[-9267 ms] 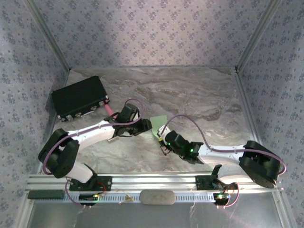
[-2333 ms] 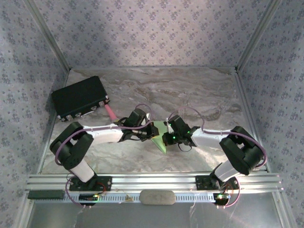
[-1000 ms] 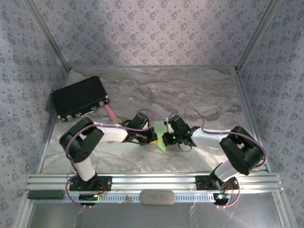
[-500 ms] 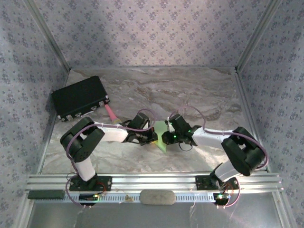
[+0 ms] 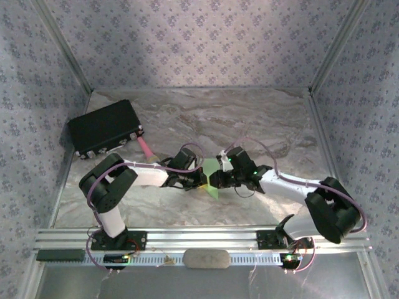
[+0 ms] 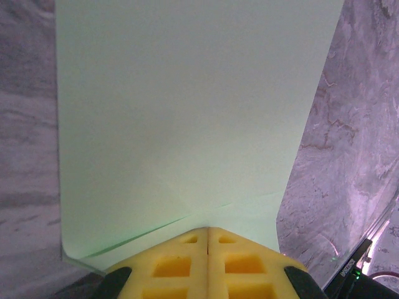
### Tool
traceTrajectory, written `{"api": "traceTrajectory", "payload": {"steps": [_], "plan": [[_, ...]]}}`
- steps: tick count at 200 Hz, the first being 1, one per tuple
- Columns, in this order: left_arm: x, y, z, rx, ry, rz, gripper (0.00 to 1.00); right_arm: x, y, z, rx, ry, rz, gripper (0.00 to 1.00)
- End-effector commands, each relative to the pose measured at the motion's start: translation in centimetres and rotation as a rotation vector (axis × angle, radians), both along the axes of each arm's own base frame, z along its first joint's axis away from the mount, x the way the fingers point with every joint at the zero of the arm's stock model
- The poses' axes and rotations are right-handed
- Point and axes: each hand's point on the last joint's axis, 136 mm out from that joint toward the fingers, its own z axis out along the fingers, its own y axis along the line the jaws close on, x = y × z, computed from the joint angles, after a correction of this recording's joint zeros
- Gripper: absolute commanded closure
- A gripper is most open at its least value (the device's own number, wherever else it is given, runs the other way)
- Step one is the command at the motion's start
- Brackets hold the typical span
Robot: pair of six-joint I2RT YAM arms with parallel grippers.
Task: Fold a paper plane with a square sheet of paper (pick it up from the middle)
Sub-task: Third fold the triangle at the center of the table.
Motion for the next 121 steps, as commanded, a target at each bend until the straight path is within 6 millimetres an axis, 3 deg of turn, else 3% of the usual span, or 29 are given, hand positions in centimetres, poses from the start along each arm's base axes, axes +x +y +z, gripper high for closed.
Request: {"api": "traceTrajectory", "payload": {"steps": [1, 121], "plan": [[-0.5, 1.0, -2.0, 0.076, 0.017, -0.002, 1.00, -1.2, 0.9, -0.8, -0.014, 0.069, 0.045, 0.93], [-0.5, 1.0, -2.0, 0.080, 0.017, -0.004, 1.00, -2.3, 0.9, -4.6, -0.197, 0.107, 0.078, 0.95]]}}
